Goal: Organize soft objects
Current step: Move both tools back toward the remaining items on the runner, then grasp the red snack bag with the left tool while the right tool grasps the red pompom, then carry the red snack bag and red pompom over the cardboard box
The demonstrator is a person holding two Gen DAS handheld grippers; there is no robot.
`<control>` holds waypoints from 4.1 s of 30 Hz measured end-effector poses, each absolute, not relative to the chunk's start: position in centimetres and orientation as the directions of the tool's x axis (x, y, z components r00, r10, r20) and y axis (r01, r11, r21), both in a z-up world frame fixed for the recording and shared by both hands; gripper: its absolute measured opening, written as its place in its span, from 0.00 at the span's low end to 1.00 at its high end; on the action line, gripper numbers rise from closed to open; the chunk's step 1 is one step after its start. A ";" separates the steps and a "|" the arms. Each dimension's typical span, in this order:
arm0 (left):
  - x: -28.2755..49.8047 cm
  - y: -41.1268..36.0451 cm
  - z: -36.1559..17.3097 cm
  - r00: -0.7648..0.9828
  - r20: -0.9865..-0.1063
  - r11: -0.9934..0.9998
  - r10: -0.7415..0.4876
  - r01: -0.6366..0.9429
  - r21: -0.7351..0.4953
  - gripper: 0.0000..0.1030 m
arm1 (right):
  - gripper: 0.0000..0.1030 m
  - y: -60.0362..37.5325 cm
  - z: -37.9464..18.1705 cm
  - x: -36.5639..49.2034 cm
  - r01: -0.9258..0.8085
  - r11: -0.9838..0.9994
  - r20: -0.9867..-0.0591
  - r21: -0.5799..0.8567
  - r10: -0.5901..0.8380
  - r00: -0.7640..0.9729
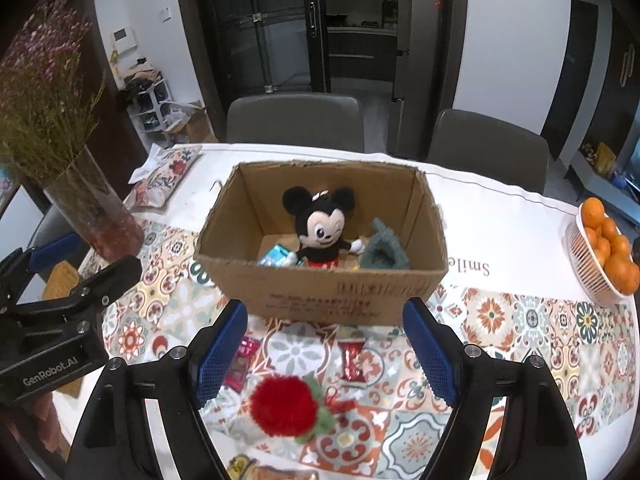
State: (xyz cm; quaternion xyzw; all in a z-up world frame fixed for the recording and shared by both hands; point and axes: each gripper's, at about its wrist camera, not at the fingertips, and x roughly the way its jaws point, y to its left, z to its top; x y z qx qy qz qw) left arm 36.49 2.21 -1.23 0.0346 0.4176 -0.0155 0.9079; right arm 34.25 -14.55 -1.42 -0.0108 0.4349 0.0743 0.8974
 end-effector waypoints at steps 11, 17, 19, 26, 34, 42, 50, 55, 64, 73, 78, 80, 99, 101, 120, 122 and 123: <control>33.1 2.8 -4.9 0.593 -0.805 0.995 0.017 0.069 0.072 0.88 | 0.79 -13.6 -4.7 31.4 -0.177 0.983 -0.826 0.053 0.143 0.545; 32.4 2.8 -7.2 0.544 -0.839 0.993 0.021 0.086 0.081 0.88 | 0.79 -13.3 -7.2 31.0 -0.189 0.980 -0.861 0.067 0.153 0.485; 32.2 3.0 -8.0 0.528 -0.849 0.992 0.026 0.090 0.087 0.88 | 0.79 -13.1 -8.1 30.9 -0.197 0.978 -0.874 0.067 0.153 0.461; 32.4 3.4 -11.3 0.461 -0.886 0.988 0.046 0.110 0.108 0.88 | 0.79 -12.0 -11.6 31.1 -0.237 0.969 -0.918 0.064 0.151 0.367; 34.5 3.4 -14.5 0.392 -0.920 0.978 0.022 0.181 0.101 0.88 | 0.79 -10.7 -15.3 31.8 -0.300 0.951 -0.956 0.068 0.149 0.253; 37.5 2.2 -17.2 0.331 -0.940 0.968 -0.083 0.252 0.003 0.88 | 0.79 -10.1 -17.7 33.0 -0.332 0.936 -0.961 0.121 0.194 0.197; 40.0 0.8 -20.4 0.269 -0.958 0.970 -0.103 0.241 -0.036 0.87 | 0.79 -9.8 -19.8 34.3 -0.324 0.938 -0.963 0.124 0.193 0.190; 40.6 -0.1 -21.7 0.256 -0.965 0.976 -0.062 0.219 -0.004 0.79 | 0.76 -9.9 -20.5 34.6 -0.305 0.946 -0.961 0.111 0.180 0.208; 41.0 -1.1 -22.5 0.265 -0.962 0.981 -0.066 0.196 -0.013 0.40 | 0.48 -10.9 -20.9 34.8 -0.268 0.958 -0.952 0.101 0.171 0.254; 39.4 0.0 -21.7 0.277 -0.957 0.978 -0.083 0.205 -0.025 0.34 | 0.41 -12.9 -20.0 34.4 -0.210 0.968 -0.926 0.136 0.200 0.320; 37.5 0.5 -20.9 0.293 -0.948 0.979 -0.128 0.191 -0.073 0.33 | 0.41 -14.5 -18.8 33.3 -0.187 0.968 -0.910 0.170 0.227 0.347; 36.7 0.5 -20.5 0.300 -0.944 0.979 -0.136 0.185 -0.082 0.33 | 0.41 -14.9 -18.4 32.9 -0.177 0.968 -0.905 0.176 0.230 0.358; 32.1 -0.5 -14.2 0.427 -0.882 0.974 -0.199 0.186 -0.130 0.33 | 0.41 -16.7 -12.0 28.7 -0.132 0.968 -0.826 0.214 0.252 0.504; 31.8 -0.6 -13.4 0.446 -0.873 0.974 -0.198 0.188 -0.125 0.33 | 0.41 -16.8 -11.2 28.3 -0.133 0.970 -0.816 0.205 0.244 0.524; 30.1 -1.3 -5.9 0.602 -0.764 0.968 -0.231 0.225 -0.115 0.33 | 0.41 -17.9 -3.8 26.3 -0.134 0.971 -0.690 0.199 0.236 0.684; 30.0 -1.4 -5.2 0.616 -0.752 0.967 -0.233 0.228 -0.113 0.33 | 0.41 -18.0 -3.1 26.2 -0.134 0.972 -0.675 0.192 0.230 0.701; 30.1 -1.5 -4.9 0.622 -0.747 0.967 -0.233 0.230 -0.110 0.33 | 0.41 -18.0 -2.8 26.2 -0.132 0.974 -0.669 0.187 0.224 0.709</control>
